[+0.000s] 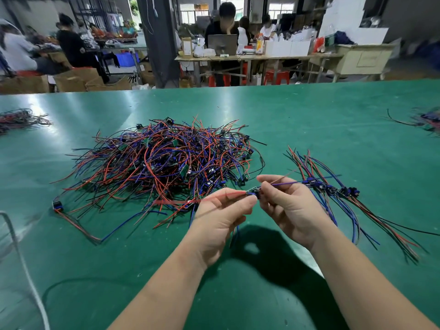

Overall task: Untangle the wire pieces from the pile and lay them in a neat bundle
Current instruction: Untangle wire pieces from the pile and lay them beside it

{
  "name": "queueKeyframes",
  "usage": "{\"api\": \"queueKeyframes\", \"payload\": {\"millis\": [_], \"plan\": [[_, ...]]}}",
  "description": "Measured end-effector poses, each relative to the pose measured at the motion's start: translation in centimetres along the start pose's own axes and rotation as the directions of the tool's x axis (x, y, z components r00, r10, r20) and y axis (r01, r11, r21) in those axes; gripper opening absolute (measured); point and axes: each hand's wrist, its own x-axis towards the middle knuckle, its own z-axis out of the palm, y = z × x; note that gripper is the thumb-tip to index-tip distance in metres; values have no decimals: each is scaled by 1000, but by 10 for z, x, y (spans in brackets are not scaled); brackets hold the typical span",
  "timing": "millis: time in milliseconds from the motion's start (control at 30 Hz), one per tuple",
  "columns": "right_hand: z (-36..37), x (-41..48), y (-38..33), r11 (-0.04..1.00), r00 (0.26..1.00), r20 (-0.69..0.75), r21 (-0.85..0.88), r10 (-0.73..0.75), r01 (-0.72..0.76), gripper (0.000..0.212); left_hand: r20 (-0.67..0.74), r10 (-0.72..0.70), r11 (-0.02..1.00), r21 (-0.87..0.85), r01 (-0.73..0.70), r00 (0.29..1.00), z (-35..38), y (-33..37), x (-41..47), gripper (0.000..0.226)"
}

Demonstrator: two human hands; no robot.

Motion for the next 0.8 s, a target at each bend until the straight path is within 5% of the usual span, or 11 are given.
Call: {"api": "queueKeyframes", "payload": {"millis": [167,333,467,633,800], "plan": [[-4,-2,-5,997,996,82,70,35,-41,17,206,13,993,109,-36,978,0,-3,-3,22],[-13,-5,-7,973,983,180,-231,39,3,15,9,-215,976,39,215,977,6,0,-1,13],[-9,-4,2,850,993,92,-516,-68,106,27,-56,-127,959,249,137,990,3,-6,-2,22],[-9,1,-3,918,986,-123,-392,-111,54,23,30,-205,935,301,187,978,0,-5,-3,17],[-29,8,-25,999,921,-388,-42,7,-25,12,296,-396,856,462,232,869,0,-1,-13,18]]}}
